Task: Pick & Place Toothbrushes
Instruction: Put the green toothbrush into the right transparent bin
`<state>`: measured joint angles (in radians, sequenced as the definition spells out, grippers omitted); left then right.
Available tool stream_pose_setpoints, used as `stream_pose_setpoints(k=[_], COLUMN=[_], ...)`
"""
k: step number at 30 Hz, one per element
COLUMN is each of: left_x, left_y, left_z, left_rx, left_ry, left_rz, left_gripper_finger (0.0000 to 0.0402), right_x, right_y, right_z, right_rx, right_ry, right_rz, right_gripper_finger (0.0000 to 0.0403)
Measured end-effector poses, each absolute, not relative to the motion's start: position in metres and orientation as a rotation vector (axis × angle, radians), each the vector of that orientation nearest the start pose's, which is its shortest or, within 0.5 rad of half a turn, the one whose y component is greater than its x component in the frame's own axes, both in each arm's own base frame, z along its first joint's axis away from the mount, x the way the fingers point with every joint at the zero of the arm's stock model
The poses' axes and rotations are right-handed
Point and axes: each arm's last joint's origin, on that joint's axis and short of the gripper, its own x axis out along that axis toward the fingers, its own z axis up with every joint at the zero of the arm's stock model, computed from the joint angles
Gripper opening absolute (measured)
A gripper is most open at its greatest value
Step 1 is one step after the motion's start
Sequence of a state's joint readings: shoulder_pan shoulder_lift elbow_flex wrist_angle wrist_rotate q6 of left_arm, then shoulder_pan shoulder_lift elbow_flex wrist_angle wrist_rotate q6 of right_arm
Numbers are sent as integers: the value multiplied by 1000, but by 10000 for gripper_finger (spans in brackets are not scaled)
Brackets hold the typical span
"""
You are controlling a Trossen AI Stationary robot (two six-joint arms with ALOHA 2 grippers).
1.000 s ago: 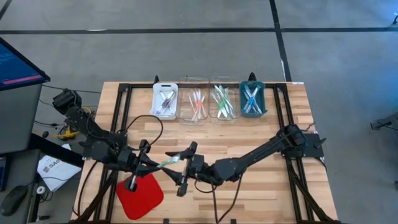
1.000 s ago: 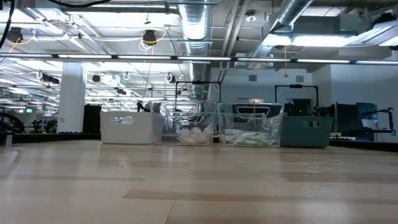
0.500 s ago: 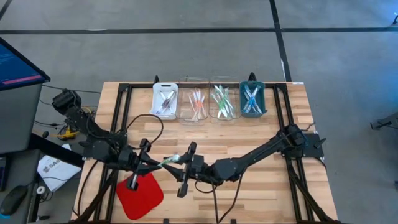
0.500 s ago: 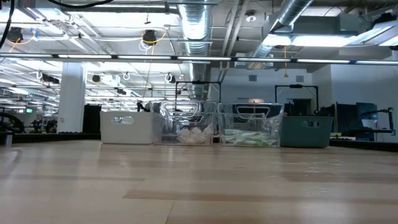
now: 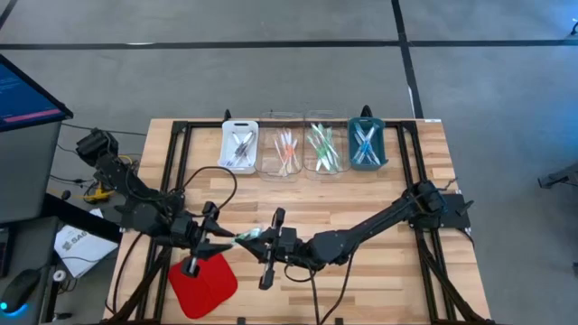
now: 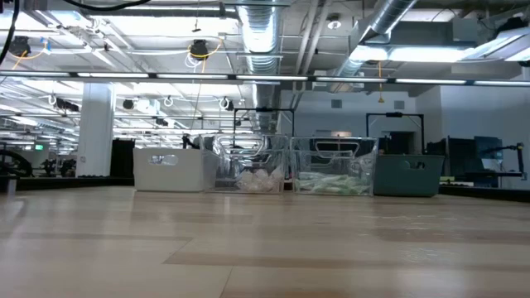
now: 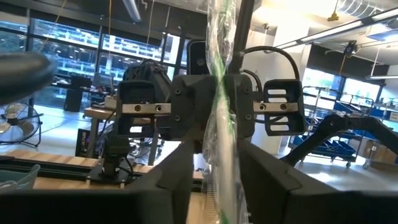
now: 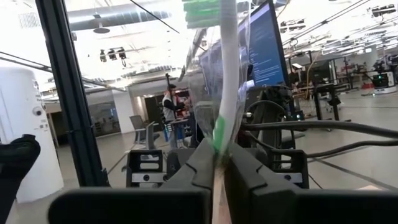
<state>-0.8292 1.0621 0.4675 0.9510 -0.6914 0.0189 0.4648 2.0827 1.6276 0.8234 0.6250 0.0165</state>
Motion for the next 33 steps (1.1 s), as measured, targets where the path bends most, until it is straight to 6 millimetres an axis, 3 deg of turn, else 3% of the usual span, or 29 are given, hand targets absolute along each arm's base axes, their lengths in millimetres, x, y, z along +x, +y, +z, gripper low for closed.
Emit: stream_pose_setpoints(k=[6, 12, 16, 20, 25, 33], left_x=[147, 136, 133, 133, 134, 137], left_y=[-143, -145, -148, -149, -150, -155], left_z=[286, 292, 292, 291, 287, 281], left_rx=[-259, -260, -263, -255, -277, -265], left_ry=[-287, -306, -299, -286, -252, -228], left_rz=[-166, -206, -210, -215, -221, -228], left_gripper_finger=[162, 176, 171, 166, 163, 161], right_x=[433, 419, 400, 382, 363, 350], right_y=[200, 193, 176, 144, 89, -18], right_z=[319, 345, 374, 396, 416, 411], right_rx=[176, 141, 119, 100, 132, 239], right_ry=[-296, -248, -184, -80, 7, 185], right_rz=[-217, -274, -352, -450, -569, -698], right_gripper_finger=[7, 5, 5, 5, 5, 5])
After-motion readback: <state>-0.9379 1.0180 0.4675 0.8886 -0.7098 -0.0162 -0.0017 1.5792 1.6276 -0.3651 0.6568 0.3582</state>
